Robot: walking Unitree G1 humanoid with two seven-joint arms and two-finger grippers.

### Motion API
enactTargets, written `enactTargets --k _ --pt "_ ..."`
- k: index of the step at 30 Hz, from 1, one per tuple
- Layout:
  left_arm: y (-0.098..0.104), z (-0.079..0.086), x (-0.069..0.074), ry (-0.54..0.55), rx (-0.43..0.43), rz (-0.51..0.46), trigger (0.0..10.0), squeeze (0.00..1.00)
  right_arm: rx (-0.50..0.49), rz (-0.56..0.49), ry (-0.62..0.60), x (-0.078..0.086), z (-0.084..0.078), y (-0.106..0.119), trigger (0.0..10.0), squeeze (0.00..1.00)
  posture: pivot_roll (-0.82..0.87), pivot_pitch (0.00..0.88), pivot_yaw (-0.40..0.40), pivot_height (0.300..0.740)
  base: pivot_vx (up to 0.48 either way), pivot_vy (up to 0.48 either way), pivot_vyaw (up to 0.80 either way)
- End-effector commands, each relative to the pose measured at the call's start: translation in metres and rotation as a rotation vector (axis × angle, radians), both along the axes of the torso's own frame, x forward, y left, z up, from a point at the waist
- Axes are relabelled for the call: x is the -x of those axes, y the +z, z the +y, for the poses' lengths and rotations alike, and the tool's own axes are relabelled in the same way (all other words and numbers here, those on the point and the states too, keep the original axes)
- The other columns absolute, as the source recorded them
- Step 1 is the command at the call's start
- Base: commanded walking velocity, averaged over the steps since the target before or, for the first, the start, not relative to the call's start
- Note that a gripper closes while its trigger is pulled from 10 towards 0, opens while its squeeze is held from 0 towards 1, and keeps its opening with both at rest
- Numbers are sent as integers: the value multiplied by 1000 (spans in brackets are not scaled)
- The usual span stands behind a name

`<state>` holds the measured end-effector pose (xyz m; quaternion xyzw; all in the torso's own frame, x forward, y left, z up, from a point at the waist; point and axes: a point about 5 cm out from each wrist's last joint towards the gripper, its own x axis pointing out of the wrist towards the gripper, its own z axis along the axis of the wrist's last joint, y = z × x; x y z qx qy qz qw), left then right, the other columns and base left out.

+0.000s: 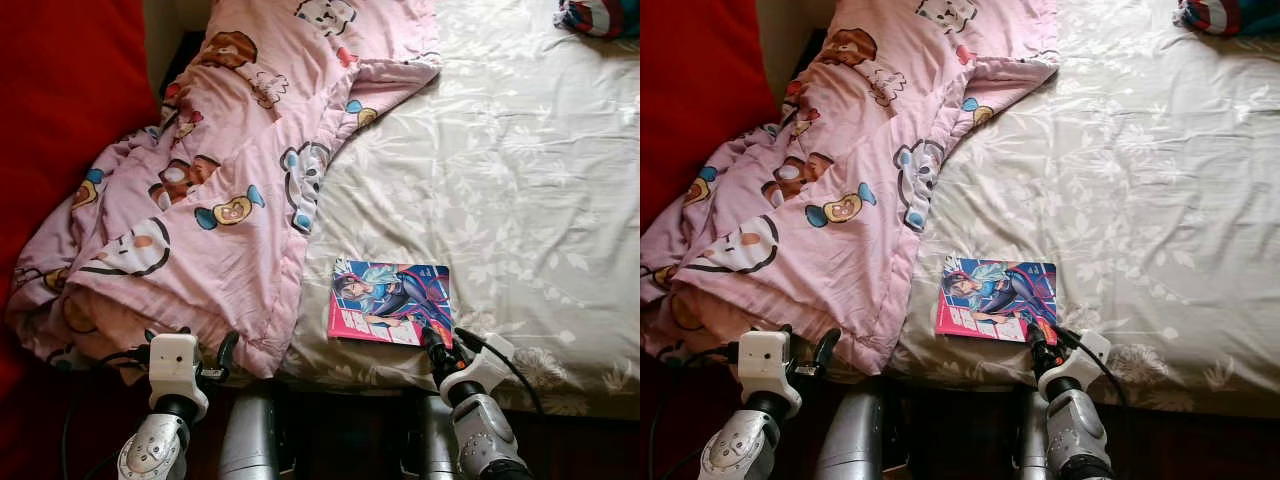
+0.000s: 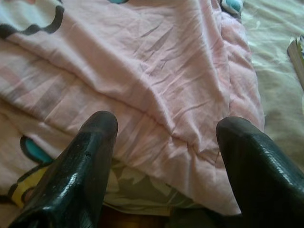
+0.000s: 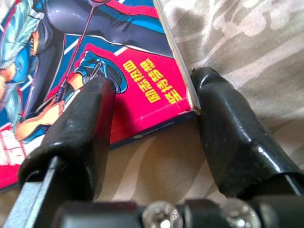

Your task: Clean up the room

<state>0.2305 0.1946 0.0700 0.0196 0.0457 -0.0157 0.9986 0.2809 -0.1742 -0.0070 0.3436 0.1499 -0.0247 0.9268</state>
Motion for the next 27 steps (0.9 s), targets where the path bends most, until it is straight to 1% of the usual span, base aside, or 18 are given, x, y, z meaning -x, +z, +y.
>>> enactTargets --k 1,2,5,9,11,13,14,16,21,26,27 --pt "-4 5 6 -2 -33 28 10000 0 -72 57 13 13 5 -14 10000 0 81 310 93 601 0 0 0" --pt "-4 5 7 -3 -35 29 10000 0 -94 51 27 14 4 -14 10000 0 86 314 95 601 0 0 0" --pt "-4 4 8 -4 -35 30 10000 0 -116 47 47 15 5 -14 10000 0 91 316 94 601 0 0 0" --pt "-4 3 10 -3 -37 32 10000 0 -186 40 104 15 12 -15 10000 0 102 320 94 601 0 0 0" --pt "-3 3 11 -2 -38 32 10000 0 -187 40 118 14 15 -15 10000 0 105 322 93 601 0 0 0" --pt "-3 4 12 -1 -40 32 10000 0 -205 39 113 13 17 -14 10000 0 111 326 94 601 0 0 0" --pt "-3 5 13 1 -42 33 10000 0 -234 34 105 12 19 -13 10000 0 116 328 95 601 0 0 0" --pt "-3 6 13 2 -43 34 10000 0 -246 37 99 12 19 -14 10000 0 117 329 95 601 0 0 0" --pt "-1 5 16 -1 -52 34 10000 0 -303 76 61 15 20 -18 10000 0 139 334 97 601 0 0 0" --pt "3 3 19 -2 -57 30 10000 0 -321 119 37 21 21 -23 10000 0 160 345 101 601 0 0 0" --pt "5 3 20 -1 -61 30 10000 0 -342 126 24 21 22 -24 10000 0 166 351 102 601 0 0 0"
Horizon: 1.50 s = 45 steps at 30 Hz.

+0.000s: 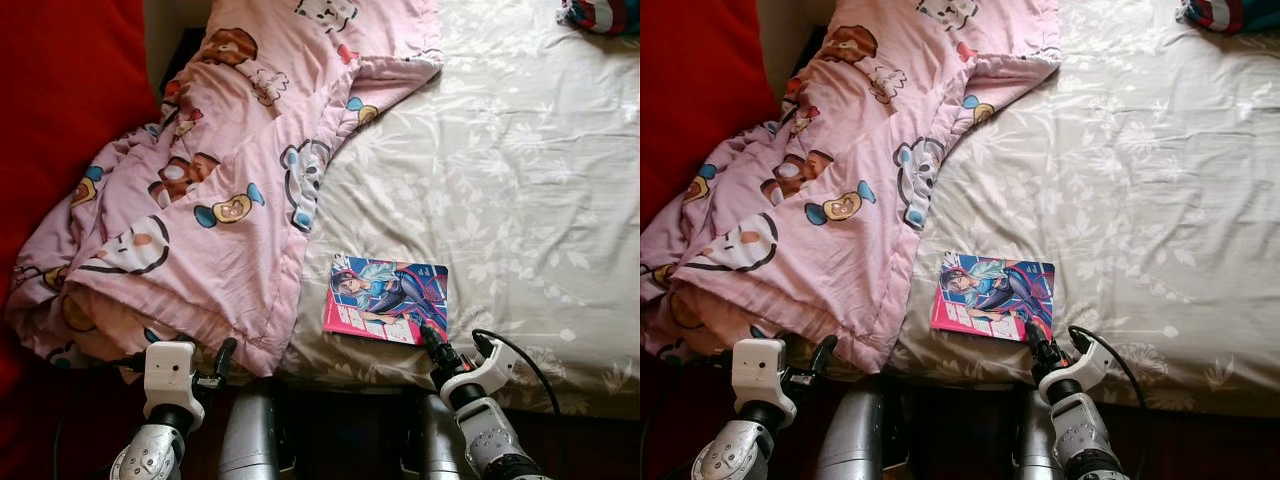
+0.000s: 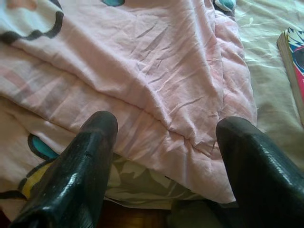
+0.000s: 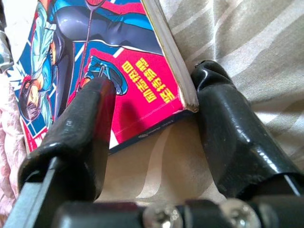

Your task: Clean up the room

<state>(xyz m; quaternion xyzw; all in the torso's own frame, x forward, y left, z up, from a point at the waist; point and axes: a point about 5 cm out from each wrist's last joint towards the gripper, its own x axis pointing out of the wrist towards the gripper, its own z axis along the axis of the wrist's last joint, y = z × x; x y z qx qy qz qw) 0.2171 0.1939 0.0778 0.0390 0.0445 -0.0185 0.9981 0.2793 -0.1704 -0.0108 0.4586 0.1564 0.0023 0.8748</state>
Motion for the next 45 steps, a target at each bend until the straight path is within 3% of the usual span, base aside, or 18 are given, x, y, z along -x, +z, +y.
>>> enactTargets --k 1,6,14,15,16,17,18,41,45 --pt "-3 4 8 7 -24 33 10000 0 -101 120 19 20 19 -20 10000 0 168 353 103 601 0 0 0" --pt "1 4 11 8 -31 37 10000 0 -185 56 47 13 28 -13 10000 0 179 361 107 601 0 0 0" --pt "2 3 11 7 -37 44 10000 0 -197 -26 74 -3 31 2 10000 0 173 356 103 601 0 0 0" --pt "2 3 11 7 -37 45 10000 0 -189 -31 76 -4 30 3 7490 0 167 351 101 601 0 0 0" --pt "2 3 11 7 -37 45 10000 0 -189 -31 76 -4 30 3 7490 0 167 351 101 601 0 0 0" --pt "2 3 10 6 -38 46 10000 0 -183 -30 75 -4 30 3 2392 0 165 347 101 601 0 0 0" --pt "2 3 10 6 -38 46 10000 0 -179 -30 71 -4 29 3 0 0 165 347 101 601 0 0 0" --pt "-1 3 -4 0 -49 37 10000 0 -159 -64 6 2 20 0 0 0 134 301 96 601 0 0 0" --pt "-2 3 -5 0 -47 36 10000 0 -163 -75 -26 12 15 -5 0 0 116 295 94 601 0 0 0"
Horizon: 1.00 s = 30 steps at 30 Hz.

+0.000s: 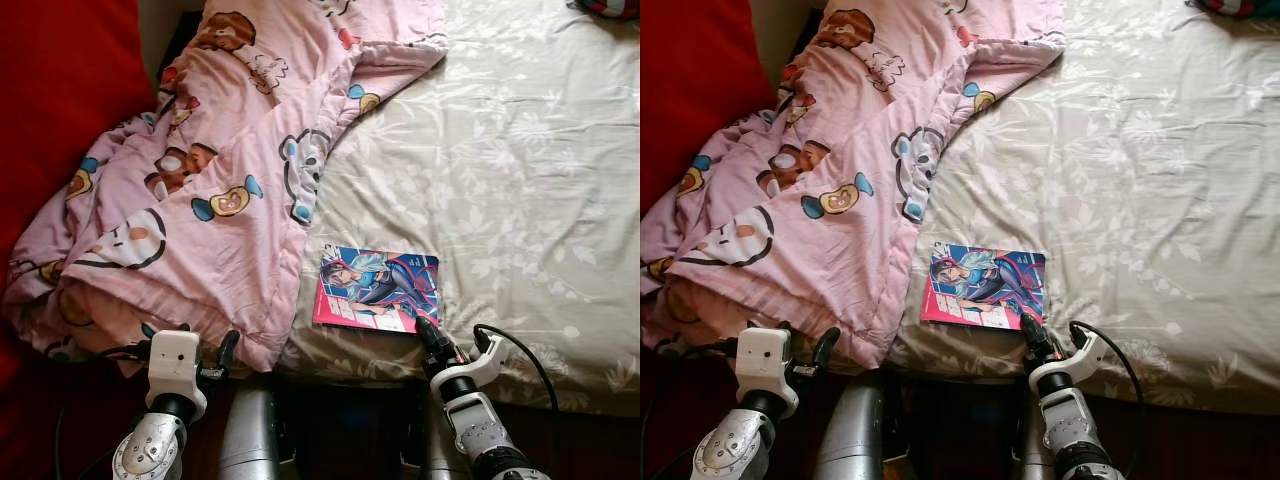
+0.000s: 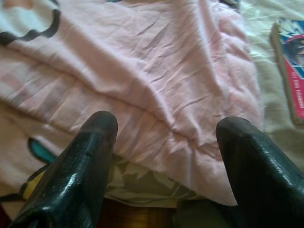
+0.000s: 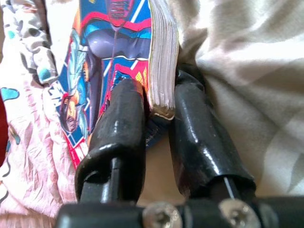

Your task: Clean up the room

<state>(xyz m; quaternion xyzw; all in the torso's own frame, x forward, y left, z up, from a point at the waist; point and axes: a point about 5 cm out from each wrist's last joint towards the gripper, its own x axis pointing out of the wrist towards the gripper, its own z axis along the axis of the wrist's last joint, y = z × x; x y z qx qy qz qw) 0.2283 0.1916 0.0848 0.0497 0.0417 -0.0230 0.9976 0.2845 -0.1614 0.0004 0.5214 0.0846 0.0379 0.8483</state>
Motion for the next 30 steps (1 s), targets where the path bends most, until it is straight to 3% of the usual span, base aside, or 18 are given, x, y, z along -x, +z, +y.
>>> enactTargets --k 1,4,9,23,27,30 --pt "-9 4 6 10 -26 41 10000 0 -18 79 -3 22 4 -20 0 0 116 295 94 601 0 0 0" --pt "-11 3 4 6 -24 42 10000 0 -1 107 -27 40 -4 -32 0 0 103 299 94 601 0 0 0" --pt "-12 4 3 6 -25 42 10000 0 -13 104 -84 48 -15 -34 0 0 99 297 94 601 0 0 0" --pt "-16 6 -1 10 -34 41 10000 0 -19 -46 -112 17 -11 -3 0 0 91 275 93 601 0 0 0" --pt "-15 8 -9 32 -21 27 10000 0 70 -77 -148 10 -16 9 0 0 70 244 79 601 0 0 0" --pt "-14 10 -18 86 43 12 10000 0 242 -81 -143 6 -20 18 0 0 49 218 65 601 0 0 0"
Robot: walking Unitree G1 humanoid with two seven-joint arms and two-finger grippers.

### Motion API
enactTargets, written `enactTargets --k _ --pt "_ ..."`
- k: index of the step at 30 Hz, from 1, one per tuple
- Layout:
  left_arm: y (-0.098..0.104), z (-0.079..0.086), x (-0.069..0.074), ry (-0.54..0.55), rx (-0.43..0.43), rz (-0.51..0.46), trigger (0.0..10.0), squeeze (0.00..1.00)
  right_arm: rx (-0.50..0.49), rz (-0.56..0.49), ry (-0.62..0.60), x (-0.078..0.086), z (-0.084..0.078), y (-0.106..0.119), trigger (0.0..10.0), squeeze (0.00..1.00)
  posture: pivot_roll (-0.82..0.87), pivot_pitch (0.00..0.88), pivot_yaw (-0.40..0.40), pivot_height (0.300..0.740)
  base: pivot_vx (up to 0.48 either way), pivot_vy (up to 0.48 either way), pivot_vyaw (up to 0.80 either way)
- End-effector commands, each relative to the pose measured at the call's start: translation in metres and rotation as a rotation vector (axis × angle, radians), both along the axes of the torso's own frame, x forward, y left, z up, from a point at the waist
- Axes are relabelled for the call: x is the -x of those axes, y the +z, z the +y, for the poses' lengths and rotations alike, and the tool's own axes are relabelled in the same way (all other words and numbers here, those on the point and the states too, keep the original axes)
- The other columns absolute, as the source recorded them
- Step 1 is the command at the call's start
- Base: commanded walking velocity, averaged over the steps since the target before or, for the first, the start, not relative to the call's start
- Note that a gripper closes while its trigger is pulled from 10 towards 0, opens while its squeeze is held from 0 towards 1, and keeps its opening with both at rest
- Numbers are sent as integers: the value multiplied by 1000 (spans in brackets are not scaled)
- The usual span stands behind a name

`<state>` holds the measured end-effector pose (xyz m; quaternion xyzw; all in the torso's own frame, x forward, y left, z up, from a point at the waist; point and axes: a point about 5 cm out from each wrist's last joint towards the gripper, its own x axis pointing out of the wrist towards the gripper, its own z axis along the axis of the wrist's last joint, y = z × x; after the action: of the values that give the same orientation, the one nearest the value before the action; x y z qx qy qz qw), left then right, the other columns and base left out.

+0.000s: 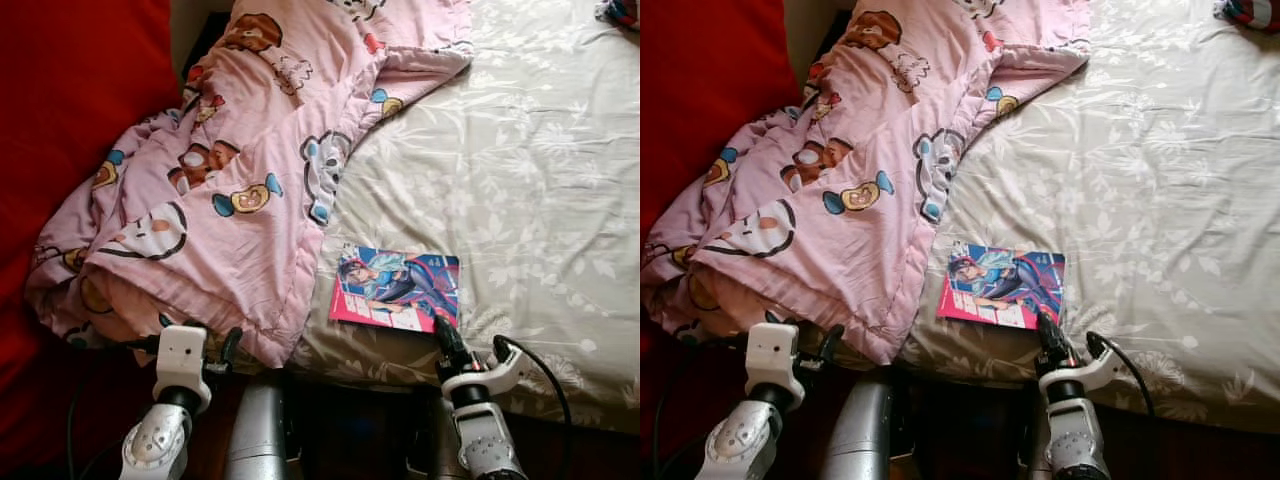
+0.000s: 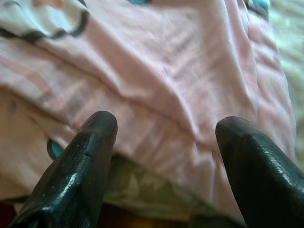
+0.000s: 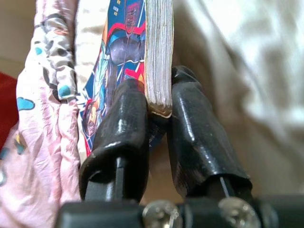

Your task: Clean up the room

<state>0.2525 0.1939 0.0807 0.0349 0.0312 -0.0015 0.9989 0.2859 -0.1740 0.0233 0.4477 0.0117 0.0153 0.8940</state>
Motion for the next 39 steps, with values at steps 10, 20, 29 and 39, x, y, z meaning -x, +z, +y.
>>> enactTargets --k 10,20,29,39 --pt "3 6 -15 81 64 -46 10000 0 602 -120 38 -10 -6 46 10000 0 3 144 18 601 0 0 0" --pt "-2 1 -22 115 110 -54 10000 0 729 -65 -39 -16 -6 53 10000 0 -46 98 -25 611 0 0 0" --pt "2 1 -32 116 121 -82 10000 0 782 -51 -46 -22 -7 56 10000 0 -47 51 -40 666 0 0 0" --pt "5 1 -32 83 79 -87 10000 0 792 -32 -54 -18 -11 52 10000 0 -47 35 -25 726 0 0 0"
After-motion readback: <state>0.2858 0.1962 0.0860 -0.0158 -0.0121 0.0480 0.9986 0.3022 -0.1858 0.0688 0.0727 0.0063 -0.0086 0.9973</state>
